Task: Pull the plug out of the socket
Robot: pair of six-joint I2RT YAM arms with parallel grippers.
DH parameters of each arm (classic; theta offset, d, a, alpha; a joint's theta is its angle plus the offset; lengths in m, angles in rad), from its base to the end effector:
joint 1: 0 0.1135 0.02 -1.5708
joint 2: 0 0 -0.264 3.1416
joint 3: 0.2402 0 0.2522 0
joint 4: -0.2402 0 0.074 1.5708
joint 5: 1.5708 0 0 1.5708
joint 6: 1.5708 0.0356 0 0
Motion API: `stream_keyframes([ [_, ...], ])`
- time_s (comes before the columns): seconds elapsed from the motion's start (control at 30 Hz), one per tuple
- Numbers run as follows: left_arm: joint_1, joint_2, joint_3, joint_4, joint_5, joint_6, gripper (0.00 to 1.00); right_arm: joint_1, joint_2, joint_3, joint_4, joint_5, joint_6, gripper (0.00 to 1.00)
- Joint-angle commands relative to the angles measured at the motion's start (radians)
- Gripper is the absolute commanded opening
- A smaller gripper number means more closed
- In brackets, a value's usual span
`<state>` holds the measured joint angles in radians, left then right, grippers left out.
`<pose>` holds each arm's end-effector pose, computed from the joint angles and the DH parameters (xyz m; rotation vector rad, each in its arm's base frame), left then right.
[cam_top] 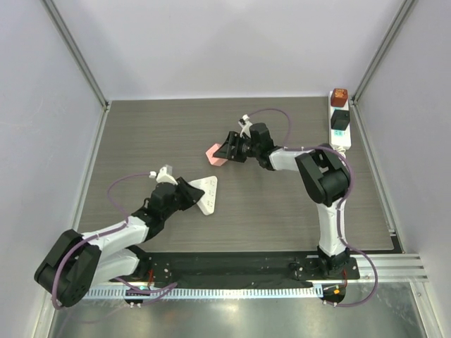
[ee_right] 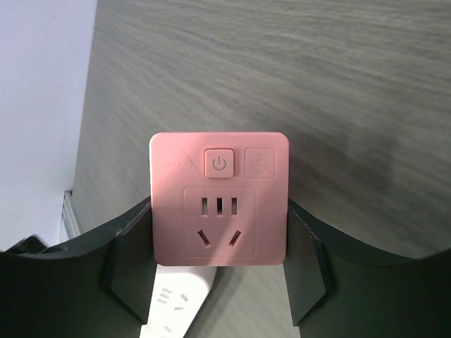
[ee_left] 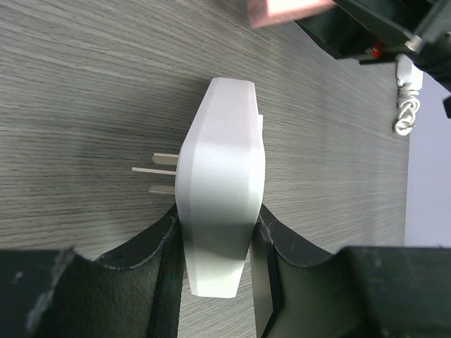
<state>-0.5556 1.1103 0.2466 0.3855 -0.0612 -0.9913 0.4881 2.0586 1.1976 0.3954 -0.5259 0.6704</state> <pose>0.1750 -0.1061 0.1523 -0.5086 2.1108 -0.8746 0.3825 0.2233 0.1530 -0.1618 2.2023 1.2261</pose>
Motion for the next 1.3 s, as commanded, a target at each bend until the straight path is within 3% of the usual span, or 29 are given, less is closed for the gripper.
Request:
stream_keyframes([
  [0.0,0.011,0.016,-0.010,-0.269,-0.064,0.022,0.14,0.000,0.049,0.100,0.072,0.016,-0.002,0.15],
  [0.03,0.011,0.019,-0.013,-0.269,-0.072,0.020,0.24,0.000,0.064,0.109,0.074,0.026,-0.005,0.17],
  [0.17,0.025,0.052,-0.015,-0.254,-0.054,0.020,0.42,0.000,0.120,0.140,0.072,0.069,-0.015,0.24],
  [0.2,0.026,0.066,-0.012,-0.254,-0.055,0.023,0.53,0.001,0.136,0.145,0.066,0.075,-0.020,0.26],
  [0.3,0.029,0.072,0.013,-0.283,-0.057,0.028,0.71,0.004,0.152,0.164,0.027,0.109,-0.040,0.38],
  [0.4,0.031,0.053,0.054,-0.373,-0.078,0.031,0.79,0.006,0.150,0.192,-0.042,0.148,-0.060,0.46],
  [0.43,0.031,0.027,0.063,-0.388,-0.081,0.031,0.82,0.004,0.146,0.194,-0.058,0.161,-0.063,0.55],
  [0.5,0.031,-0.010,0.091,-0.480,-0.097,0.037,0.85,0.006,0.127,0.206,-0.126,0.199,-0.086,0.67],
  [0.7,0.029,-0.242,0.115,-0.697,-0.123,0.014,0.94,0.006,0.068,0.238,-0.292,0.274,-0.163,0.86],
  [0.73,0.029,-0.280,0.118,-0.750,-0.127,0.016,0.96,0.007,0.054,0.237,-0.306,0.283,-0.170,0.96],
  [0.8,0.029,-0.374,0.129,-0.796,-0.127,0.026,0.99,0.007,0.029,0.246,-0.357,0.302,-0.201,1.00],
  [1.0,0.026,-0.513,0.128,-0.846,-0.019,0.059,1.00,0.003,-0.087,0.229,-0.498,0.438,-0.285,1.00],
  [1.13,-0.012,-0.523,0.057,-0.730,0.055,0.048,1.00,-0.020,-0.234,0.165,-0.530,0.415,-0.310,1.00],
  [1.27,-0.114,-0.483,-0.018,-0.578,0.023,-0.006,1.00,-0.040,-0.369,0.076,-0.563,0.460,-0.330,1.00],
])
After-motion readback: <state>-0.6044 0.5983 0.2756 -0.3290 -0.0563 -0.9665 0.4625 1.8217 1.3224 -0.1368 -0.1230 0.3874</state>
